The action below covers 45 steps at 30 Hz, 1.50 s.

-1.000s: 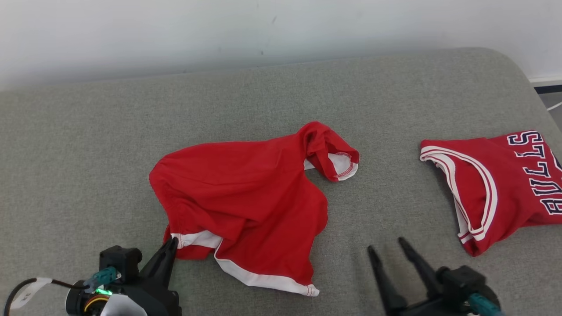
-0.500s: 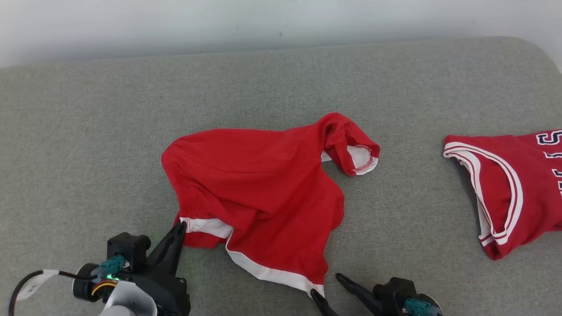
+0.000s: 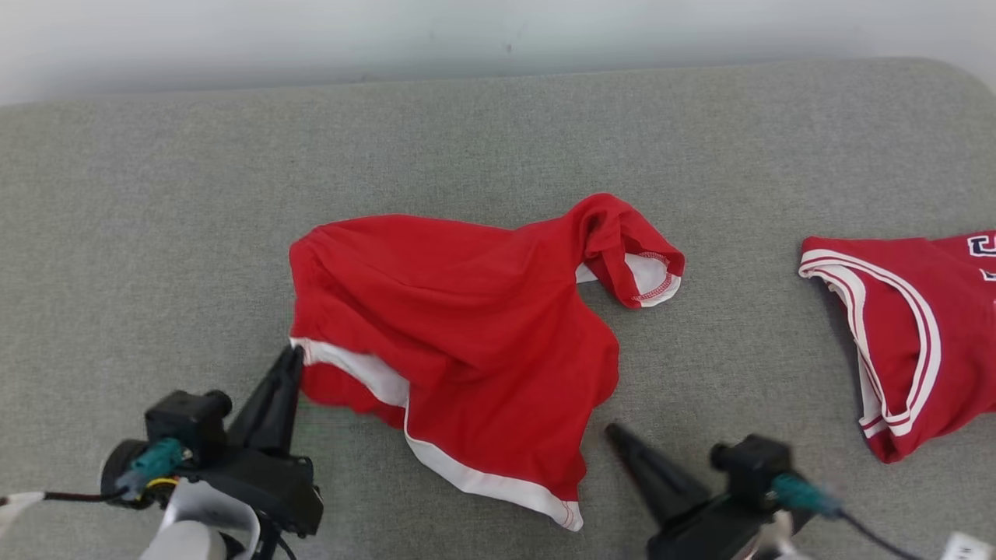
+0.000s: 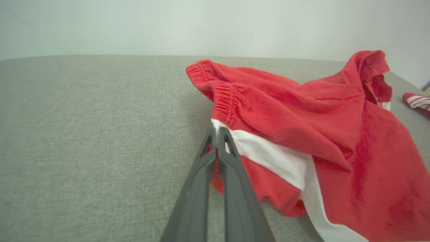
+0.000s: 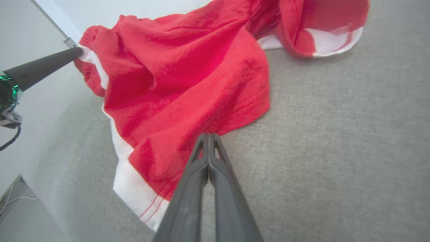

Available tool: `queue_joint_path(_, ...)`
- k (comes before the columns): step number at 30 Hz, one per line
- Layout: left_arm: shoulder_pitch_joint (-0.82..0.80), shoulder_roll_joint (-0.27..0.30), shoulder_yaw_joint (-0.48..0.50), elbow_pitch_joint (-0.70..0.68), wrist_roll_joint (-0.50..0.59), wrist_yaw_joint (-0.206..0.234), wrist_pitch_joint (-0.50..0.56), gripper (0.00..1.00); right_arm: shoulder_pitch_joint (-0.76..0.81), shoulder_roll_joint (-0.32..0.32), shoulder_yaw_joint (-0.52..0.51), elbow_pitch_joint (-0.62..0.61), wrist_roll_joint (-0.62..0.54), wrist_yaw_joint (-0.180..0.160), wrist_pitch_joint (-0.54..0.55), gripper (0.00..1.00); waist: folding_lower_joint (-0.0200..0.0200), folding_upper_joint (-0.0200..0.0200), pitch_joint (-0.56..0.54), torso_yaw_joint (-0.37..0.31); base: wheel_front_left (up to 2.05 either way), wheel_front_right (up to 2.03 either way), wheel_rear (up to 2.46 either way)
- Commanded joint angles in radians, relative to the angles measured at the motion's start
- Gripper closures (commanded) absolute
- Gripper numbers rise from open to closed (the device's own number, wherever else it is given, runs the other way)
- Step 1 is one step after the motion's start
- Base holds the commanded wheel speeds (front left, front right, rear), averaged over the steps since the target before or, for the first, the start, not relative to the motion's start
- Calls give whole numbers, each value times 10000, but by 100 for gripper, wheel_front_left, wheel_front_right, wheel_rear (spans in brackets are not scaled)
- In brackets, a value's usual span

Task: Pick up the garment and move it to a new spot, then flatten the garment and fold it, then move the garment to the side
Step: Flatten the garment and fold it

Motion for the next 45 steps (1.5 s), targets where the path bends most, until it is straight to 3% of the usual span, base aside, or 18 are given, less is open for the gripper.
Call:
queue_joint_path(1,127,146,158,-351,-25,111,-68,100,-23,-170,-312,-326,-80,-11,-153,100,0,-1,-47,-24,0,0,0)
queue_joint_path(5,320,355,304,-989,-68,254,58,100,135,-378,-1020,-1012,-425,-11,-325,100,0,-1,-218,-62,0,0,0)
queue_joint_path(10,634,460,303,-1365,-155,372,250,100,562,-84,-2474,-1804,-1200,-11,-765,100,0,-1,-466,-129,0,0,0)
queue_joint_path(11,702,454,290,-1393,-162,403,260,100,660,22,-2729,-1960,-1342,-11,-820,93,0,-1,-502,-145,0,0,0)
queue_joint_path(12,768,446,281,-1383,-195,425,288,100,737,106,-2966,-2084,-1538,-11,-871,71,0,-1,-554,-164,0,0,0)
queue_joint_path(13,816,440,273,-1393,-211,426,298,100,812,199,-3196,-2234,-1653,-11,-921,26,0,-1,-580,-178,0,0,0)
queue_joint_path(14,816,440,273,-1393,-211,426,298,100,812,199,-3196,-2234,-1653,-11,-921,26,0,-1,-580,-178,0,0,0)
queue_joint_path(15,871,436,264,-1371,-226,424,299,100,884,288,-3426,-2357,-1793,-11,-972,0,0,-1,-624,-200,0,0,0)
queue_joint_path(26,1377,440,190,-968,-444,479,205,100,1956,891,-5387,-3407,-3139,-11,-1001,0,0,-1,-1016,-413,0,0,0)
queue_joint_path(35,1710,451,105,-675,-557,470,239,100,3114,1103,-5663,-3945,-3483,-11,-562,0,0,-1,-1314,-525,0,0,0)
queue_joint_path(45,1771,494,36,-604,-618,502,264,100,3335,1210,-5736,-4064,-3260,-11,-491,0,0,-1,-1414,-518,0,0,0)
